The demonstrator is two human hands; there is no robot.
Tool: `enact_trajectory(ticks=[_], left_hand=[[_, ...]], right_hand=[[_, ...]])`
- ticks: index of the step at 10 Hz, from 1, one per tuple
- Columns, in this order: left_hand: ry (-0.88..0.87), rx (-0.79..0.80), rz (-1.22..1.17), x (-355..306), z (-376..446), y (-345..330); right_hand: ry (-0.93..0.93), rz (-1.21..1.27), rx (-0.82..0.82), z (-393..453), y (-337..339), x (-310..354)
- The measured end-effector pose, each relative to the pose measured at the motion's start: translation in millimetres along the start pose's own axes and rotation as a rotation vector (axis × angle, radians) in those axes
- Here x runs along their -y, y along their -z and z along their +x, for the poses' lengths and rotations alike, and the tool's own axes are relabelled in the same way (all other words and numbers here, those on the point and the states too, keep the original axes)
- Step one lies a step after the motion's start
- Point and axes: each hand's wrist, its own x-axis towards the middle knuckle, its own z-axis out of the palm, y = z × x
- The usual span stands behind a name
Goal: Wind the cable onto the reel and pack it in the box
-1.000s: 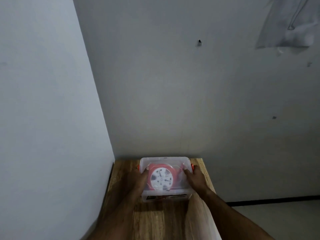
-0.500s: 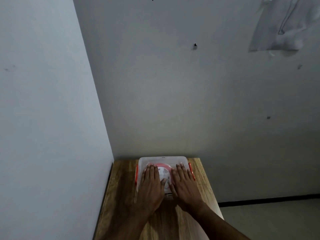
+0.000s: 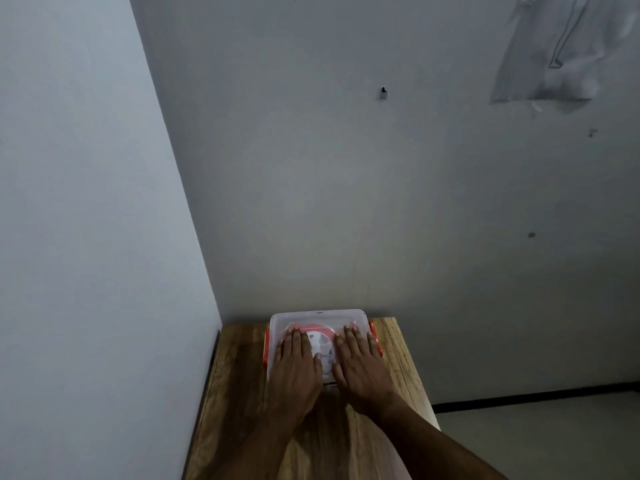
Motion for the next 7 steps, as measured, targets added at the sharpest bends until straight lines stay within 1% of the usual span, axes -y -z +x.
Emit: enact_trajectory(ticks=[1,2,3,5,6,7], left_hand=[[0.001,0.027,-0.002,-1,-1,1],[-0.043,0.098,0.079,-3,-6,1],[-0.041,-0.048,0.03,-1,-1,3],[-0.059,0.077,0.081,11,-12,-13],[-0.084,0.096,0.118,-13,-30,14],[0.025,0.037,0.037,-27,-23,23]], right_hand=[[-0.012,-0.022,-0.009,-1,0,1],[-0.015,-0.026,-0.002,-1,4,1],[-0.011,-0.04,0.008,-4,12,5],[0.016,-0.072,0.012,-18,23,3],[0.01,-0.066,-0.02,-31,26,-6],[-0.003,-0.058,-0.084,-42,32,-18]])
